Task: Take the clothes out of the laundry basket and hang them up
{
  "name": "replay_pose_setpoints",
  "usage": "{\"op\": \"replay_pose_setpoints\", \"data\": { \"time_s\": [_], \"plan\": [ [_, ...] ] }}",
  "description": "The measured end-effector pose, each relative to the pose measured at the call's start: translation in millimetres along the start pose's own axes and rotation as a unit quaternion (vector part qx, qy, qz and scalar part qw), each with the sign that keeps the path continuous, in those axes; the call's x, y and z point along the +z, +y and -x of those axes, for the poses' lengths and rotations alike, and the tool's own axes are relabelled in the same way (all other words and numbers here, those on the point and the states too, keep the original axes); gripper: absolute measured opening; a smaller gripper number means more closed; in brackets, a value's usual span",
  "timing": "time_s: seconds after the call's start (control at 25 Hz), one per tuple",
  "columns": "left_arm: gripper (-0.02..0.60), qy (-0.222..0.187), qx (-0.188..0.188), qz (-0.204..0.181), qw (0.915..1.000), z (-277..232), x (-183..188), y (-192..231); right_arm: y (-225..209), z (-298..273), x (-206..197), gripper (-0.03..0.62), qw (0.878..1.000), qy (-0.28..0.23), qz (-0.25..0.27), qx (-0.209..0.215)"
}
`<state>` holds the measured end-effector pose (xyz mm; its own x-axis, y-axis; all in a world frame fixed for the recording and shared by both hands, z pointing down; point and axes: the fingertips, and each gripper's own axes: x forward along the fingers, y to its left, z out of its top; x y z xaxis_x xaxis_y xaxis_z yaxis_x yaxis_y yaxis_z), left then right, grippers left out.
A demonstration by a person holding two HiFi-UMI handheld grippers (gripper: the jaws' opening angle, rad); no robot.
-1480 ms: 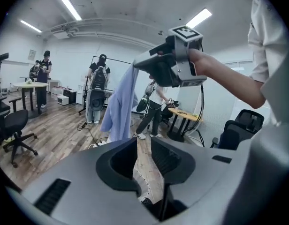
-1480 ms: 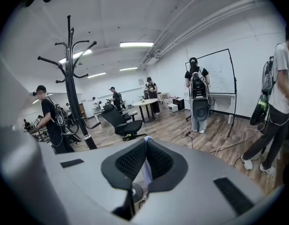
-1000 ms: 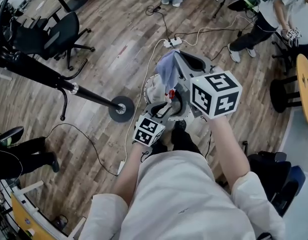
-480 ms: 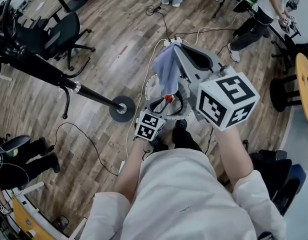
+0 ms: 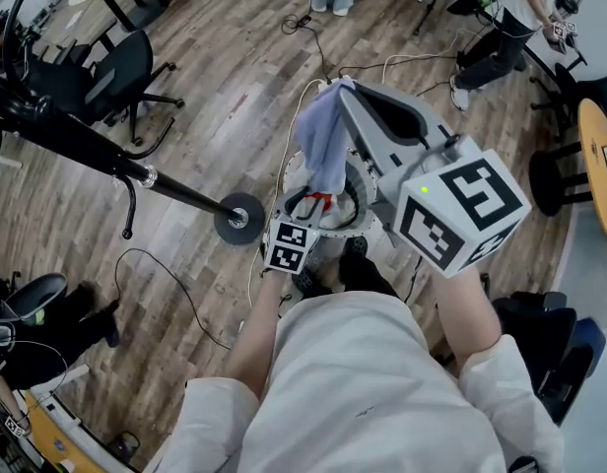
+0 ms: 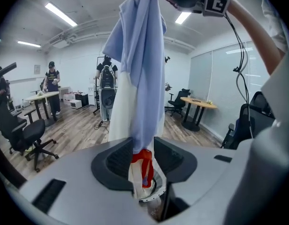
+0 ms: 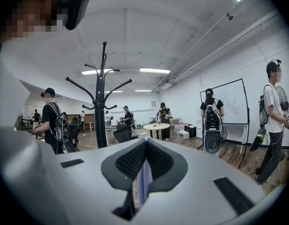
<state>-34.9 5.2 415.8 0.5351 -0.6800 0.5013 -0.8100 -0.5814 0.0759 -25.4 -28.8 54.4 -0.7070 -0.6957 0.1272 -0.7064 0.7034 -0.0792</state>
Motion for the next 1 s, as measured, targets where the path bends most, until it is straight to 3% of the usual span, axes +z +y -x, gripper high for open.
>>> {"op": "replay_pose_setpoints", "data": {
  "time_s": [0.24,0.6,1.0],
  "plan": [
    [0.139,-0.008,0.024,0.001,0.9997,0.7,0.9,12.8,3.8,8.1,5.3,0.009,1.000,-0.006,0.002,0.001],
    [0.054,-0.007,0.023,-0.007,0.9997,-1.3,6.9,16.4,2.1,6.3,8.0,0.009,1.000,-0.007,0.002,-0.001],
    [0.025,-0.024,0.018,-0.012,0.9995,9.0,13.8,8.1,-12.8,7.9,-11.1,0.009,1.000,0.003,-0.010,-0.014]
  ]
}}
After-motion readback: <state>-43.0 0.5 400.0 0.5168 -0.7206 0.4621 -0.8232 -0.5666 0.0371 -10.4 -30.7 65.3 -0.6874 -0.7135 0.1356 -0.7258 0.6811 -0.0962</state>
